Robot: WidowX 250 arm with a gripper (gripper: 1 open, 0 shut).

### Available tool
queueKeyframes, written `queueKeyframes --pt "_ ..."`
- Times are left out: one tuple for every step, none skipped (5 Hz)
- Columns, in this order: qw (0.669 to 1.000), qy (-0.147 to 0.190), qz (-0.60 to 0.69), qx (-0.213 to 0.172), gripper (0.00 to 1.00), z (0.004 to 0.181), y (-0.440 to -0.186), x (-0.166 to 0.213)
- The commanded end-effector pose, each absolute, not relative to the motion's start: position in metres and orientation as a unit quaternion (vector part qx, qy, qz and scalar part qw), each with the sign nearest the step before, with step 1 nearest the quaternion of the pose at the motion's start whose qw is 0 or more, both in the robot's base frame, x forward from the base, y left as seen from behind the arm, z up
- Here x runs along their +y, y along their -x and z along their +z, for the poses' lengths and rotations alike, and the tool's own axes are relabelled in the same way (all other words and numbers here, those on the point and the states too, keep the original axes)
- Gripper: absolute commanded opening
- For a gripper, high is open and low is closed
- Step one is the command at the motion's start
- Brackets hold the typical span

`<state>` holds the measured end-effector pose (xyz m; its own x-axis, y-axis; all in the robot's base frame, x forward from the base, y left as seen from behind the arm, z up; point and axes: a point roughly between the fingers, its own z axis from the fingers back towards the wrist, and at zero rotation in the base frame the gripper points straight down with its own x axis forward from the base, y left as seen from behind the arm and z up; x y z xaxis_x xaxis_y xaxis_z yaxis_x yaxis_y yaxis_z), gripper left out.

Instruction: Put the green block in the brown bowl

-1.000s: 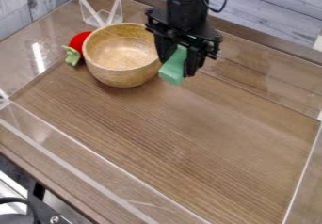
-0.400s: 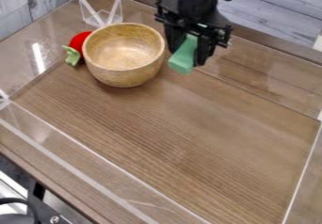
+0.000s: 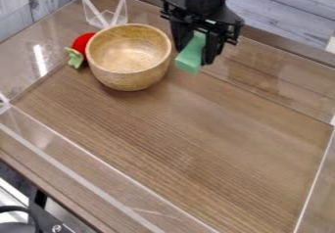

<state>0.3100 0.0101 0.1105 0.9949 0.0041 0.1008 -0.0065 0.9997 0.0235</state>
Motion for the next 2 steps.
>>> queueKeyframes --pt "0.997 -0.015 0.004 -0.079 0.00 0.1212 -0.3198 0.0133" --pt "0.997 -0.014 0.001 -0.079 0.00 0.1151 -0.3210 0.0118"
